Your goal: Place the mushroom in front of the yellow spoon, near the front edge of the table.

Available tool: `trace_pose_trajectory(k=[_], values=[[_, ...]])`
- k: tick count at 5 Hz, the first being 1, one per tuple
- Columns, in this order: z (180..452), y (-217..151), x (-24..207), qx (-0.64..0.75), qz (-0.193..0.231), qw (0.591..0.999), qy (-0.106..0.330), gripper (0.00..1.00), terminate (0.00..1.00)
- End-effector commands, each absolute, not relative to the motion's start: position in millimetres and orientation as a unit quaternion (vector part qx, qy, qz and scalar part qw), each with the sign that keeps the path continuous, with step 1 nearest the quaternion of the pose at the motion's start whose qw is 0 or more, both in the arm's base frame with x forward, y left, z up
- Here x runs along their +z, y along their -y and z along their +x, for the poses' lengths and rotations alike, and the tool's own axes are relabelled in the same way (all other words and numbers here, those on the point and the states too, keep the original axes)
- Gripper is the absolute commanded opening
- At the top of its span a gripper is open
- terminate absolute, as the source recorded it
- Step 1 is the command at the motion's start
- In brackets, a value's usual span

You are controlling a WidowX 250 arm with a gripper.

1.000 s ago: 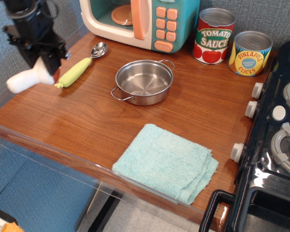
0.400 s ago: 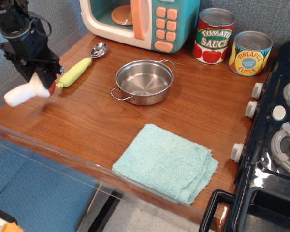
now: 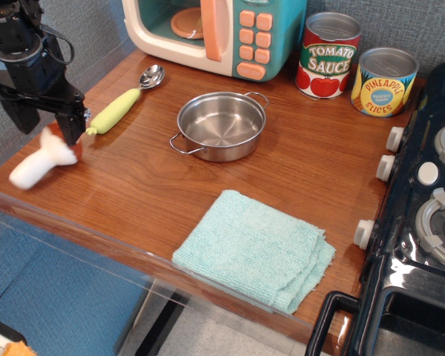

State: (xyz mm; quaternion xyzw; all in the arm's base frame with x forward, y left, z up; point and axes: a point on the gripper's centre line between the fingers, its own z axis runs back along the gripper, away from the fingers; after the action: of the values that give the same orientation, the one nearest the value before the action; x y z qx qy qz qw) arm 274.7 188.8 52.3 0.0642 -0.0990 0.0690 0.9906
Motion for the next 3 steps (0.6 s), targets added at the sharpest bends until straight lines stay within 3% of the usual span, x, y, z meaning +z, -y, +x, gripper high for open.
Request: trace_pose_trajectory(k=[1, 3], values=[[277.1, -188.2, 98.1, 0.059, 0.094, 0.986, 0.124, 1.00, 0.00], [272.9, -182.3, 114.1, 0.043, 0.088, 0.987, 0.126, 1.00, 0.00]])
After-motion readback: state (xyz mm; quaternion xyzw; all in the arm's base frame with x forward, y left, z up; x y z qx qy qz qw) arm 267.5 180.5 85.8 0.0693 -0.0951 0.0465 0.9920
